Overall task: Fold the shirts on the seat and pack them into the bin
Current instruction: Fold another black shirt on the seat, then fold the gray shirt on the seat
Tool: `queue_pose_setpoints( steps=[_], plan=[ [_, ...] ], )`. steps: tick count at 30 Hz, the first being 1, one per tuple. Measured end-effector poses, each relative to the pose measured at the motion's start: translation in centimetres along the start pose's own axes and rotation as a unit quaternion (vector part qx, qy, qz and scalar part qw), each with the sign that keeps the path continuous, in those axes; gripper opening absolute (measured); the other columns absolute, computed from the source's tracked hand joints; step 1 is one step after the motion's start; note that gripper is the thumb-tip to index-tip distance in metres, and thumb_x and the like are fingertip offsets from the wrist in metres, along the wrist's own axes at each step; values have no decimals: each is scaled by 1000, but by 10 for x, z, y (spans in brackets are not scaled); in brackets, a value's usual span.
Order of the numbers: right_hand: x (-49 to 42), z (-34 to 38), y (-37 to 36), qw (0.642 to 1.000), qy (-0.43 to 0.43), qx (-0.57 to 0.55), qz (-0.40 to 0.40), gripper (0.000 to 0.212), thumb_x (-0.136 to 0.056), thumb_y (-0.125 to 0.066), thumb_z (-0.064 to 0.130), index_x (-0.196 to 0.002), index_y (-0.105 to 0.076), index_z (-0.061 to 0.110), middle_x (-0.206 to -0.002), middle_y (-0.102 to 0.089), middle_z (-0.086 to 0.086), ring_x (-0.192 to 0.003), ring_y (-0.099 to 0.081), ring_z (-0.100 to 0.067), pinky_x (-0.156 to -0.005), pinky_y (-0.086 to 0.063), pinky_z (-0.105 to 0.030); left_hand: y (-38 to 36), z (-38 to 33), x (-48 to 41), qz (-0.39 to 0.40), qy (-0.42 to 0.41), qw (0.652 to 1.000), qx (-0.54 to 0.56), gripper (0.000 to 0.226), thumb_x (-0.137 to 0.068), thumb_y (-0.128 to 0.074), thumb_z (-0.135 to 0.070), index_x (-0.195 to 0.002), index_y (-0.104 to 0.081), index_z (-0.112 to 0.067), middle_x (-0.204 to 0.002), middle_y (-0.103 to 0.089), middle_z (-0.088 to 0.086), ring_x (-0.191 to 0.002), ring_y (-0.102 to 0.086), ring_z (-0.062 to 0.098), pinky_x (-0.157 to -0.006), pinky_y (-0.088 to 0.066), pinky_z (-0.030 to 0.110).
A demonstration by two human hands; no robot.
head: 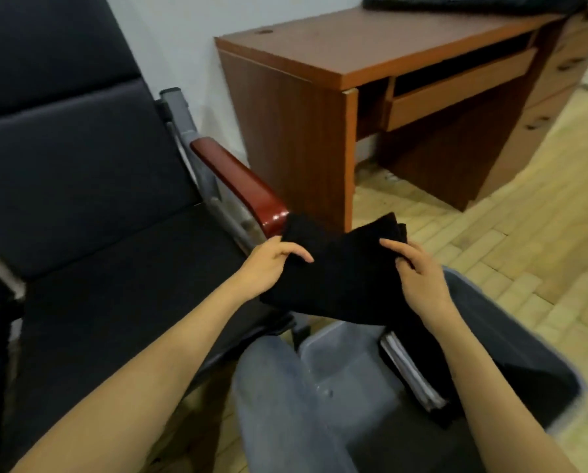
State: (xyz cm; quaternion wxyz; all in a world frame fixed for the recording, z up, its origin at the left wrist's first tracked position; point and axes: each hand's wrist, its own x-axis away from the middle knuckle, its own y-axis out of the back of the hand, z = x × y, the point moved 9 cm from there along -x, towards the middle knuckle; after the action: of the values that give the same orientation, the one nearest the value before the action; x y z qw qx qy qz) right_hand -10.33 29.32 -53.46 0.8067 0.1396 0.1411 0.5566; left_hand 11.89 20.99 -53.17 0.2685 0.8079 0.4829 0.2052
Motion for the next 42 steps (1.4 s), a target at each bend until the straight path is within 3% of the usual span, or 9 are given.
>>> queue_pose_setpoints(
  steps=[2,5,13,20,24,31,35,38,42],
  plan=[
    [6,-37,32,999,-41,2,-35,41,-100,-36,5,-124,-60,27,-127,-47,12,-116,-47,-8,-94,-42,-25,-49,-3,-30,37,6,999,-16,46,-102,-31,-3,-94,-69,-28,-128,-52,3,-121,-47,19,-98,-36,23],
    [14,-89,64,993,-88,14,-73,37,-100,-40,11,-127,-58,30,-138,-40,13,-124,-43,-9,-99,-43,-29,-112,-5,-62,68,23,997,-42,36,-102,-34,-10,-113,-66,-25,-127,-52,6,-118,-47,20,-89,-33,20],
    [44,-226,90,966,-244,37,-84,52,-90,-65,22,-138,-48,30,-154,-28,1,-140,-30,-22,-113,-32,-44,-246,4,-98,158,25,984,-76,28,-99,-44,-11,-120,-64,-13,-129,-56,6,-121,-49,19,-90,-31,16],
    [72,-309,84,936,-342,38,-69,58,-90,-63,12,-142,-41,27,-157,-22,-2,-141,-28,-26,-106,-36,-36,-331,39,-104,275,109,953,-59,47,-92,-55,-3,-138,-49,-15,-147,-39,6,-134,-38,19,-107,-31,24],
    [79,-339,91,925,-367,25,-98,60,-91,-61,10,-143,-39,29,-158,-20,-2,-143,-24,-25,-105,-37,-35,-359,38,-116,287,88,950,-92,55,-92,-46,6,-142,-42,-15,-152,-29,4,-138,-29,20,-96,-23,13],
    [64,-364,107,918,-367,4,-150,62,-93,-58,8,-144,-36,34,-159,-14,0,-142,-27,-26,-106,-42,-40,-383,15,-160,255,14,959,-124,56,-94,-40,9,-144,-39,-16,-157,-17,3,-144,-16,21,-116,-23,33],
    [64,-386,95,895,-439,32,-80,65,-93,-59,11,-149,-29,25,-160,-4,-3,-139,-30,-29,-92,-43,-31,-387,25,-168,245,20,963,-112,59,-95,-42,7,-148,-30,-15,-160,-1,-3,-146,-6,18,-117,-22,35],
    [68,-394,83,875,-479,74,-16,64,-93,-61,19,-149,-30,19,-160,0,-7,-140,-26,-32,-101,-40,-36,-385,37,-157,257,13,959,-122,55,-96,-41,4,-147,-30,-13,-159,-5,-1,-146,-10,17,-118,-20,34],
    [51,-374,79,891,-432,140,1,61,-94,-59,22,-149,-31,18,-159,-10,-8,-142,-23,-30,-105,-37,-39,-370,49,-141,268,15,953,-144,50,-96,-45,-1,-144,-37,-12,-156,-18,4,-143,-19,20,-113,-20,28]
  ],
)
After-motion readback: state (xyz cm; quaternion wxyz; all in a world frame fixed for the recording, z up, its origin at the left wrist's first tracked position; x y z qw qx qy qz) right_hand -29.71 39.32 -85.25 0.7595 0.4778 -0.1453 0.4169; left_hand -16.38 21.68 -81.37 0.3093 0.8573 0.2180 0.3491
